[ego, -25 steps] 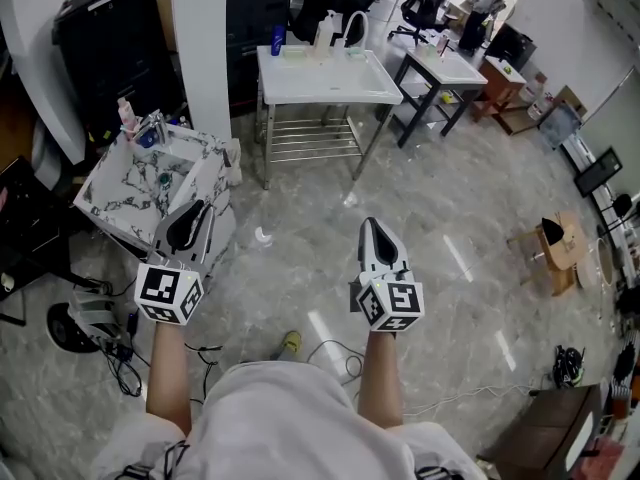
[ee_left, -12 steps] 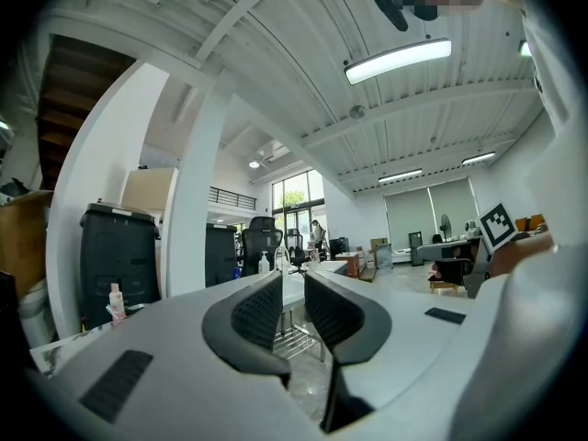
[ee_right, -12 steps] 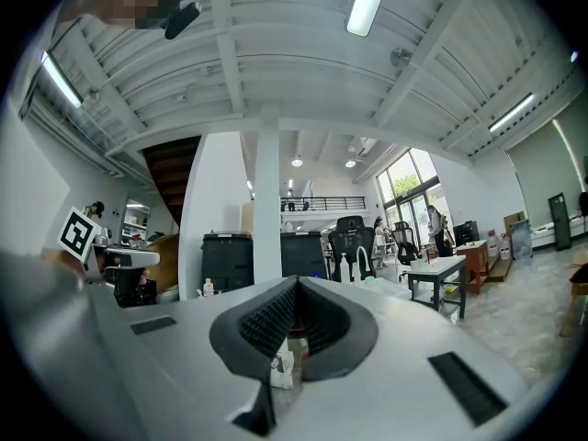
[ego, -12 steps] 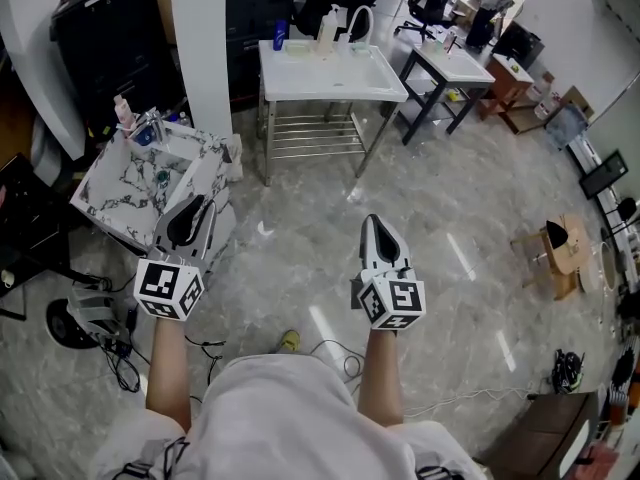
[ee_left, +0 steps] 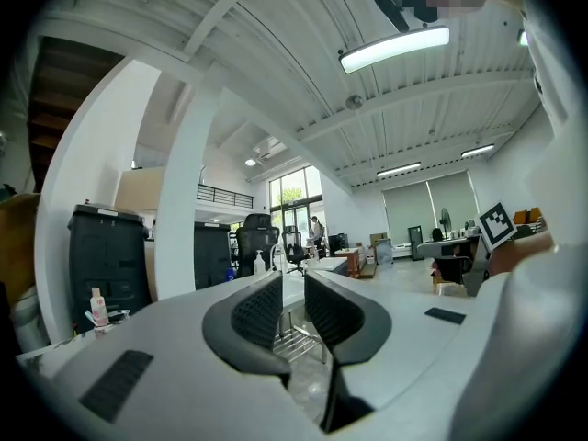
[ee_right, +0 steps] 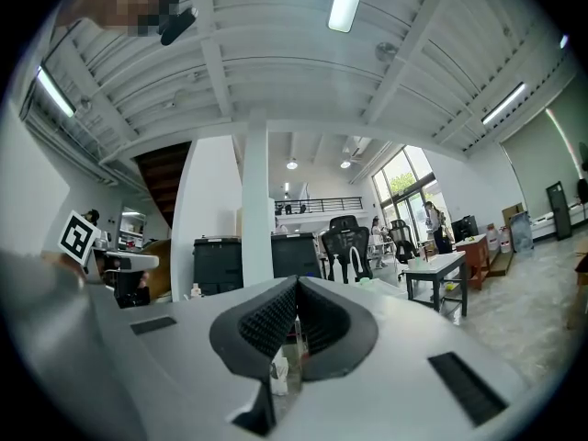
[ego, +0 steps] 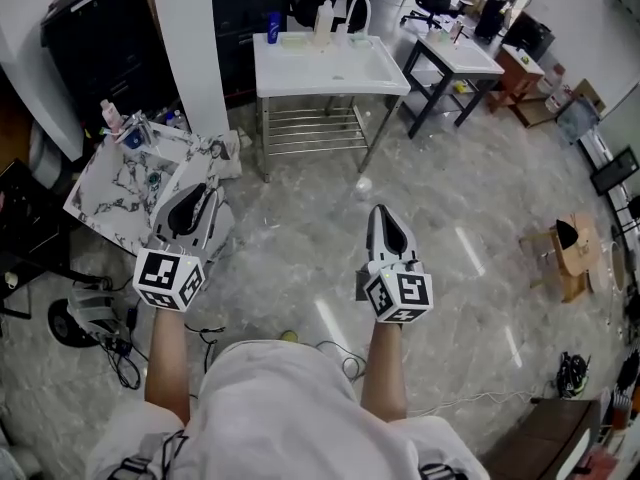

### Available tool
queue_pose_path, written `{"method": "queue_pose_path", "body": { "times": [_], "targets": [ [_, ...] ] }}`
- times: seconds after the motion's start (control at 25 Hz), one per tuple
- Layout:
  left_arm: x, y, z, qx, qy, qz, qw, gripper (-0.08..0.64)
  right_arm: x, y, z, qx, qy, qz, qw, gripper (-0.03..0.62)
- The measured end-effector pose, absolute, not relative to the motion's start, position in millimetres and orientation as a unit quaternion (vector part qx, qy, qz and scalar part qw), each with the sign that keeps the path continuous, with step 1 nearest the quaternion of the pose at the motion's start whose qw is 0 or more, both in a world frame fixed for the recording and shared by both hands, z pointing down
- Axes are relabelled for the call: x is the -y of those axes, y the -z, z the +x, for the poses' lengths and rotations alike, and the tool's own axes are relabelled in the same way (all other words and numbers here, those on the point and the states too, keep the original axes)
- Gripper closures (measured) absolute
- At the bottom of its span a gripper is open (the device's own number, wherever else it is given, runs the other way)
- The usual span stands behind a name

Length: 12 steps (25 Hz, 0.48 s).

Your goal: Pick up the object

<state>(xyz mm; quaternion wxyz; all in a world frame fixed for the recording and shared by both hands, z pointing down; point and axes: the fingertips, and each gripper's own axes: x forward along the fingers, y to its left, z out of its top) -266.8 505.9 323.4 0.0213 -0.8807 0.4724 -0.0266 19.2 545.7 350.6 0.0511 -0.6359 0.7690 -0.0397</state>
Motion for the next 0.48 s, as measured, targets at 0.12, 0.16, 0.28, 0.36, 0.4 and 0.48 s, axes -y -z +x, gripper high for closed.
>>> {"method": "queue_pose_path", "body": {
  "times": [0.12,0.16,0.28,0.36,0.4,0.48],
  "targets": [
    [-493,-327,-247,-0.468,0.031,-0.883,0.020,0.492,-532,-353,37,-0.768,0.041,-0.637,0.052,0.586],
    [-489,-328,-241,-0.467,0.034,-0.884,0.019,0.492,-527,-354,42,-0.768,0.043,-0.636,0.051,0.586],
    [-476,-328,-225,-0.461,0.038,-0.886,0.022,0.492,-514,-356,54,-0.769,0.045,-0.635,0.051,0.586],
    [-467,-328,-218,-0.457,0.039,-0.888,0.024,0.492,-506,-357,59,-0.769,0.044,-0.636,0.049,0.586],
    [-462,-329,-215,-0.456,0.040,-0.889,0.025,0.492,-503,-359,60,-0.768,0.042,-0.637,0.048,0.586],
    [-452,-334,-211,-0.452,0.041,-0.890,0.026,0.492,-495,-362,64,-0.766,0.040,-0.640,0.045,0.586]
  ]
}}
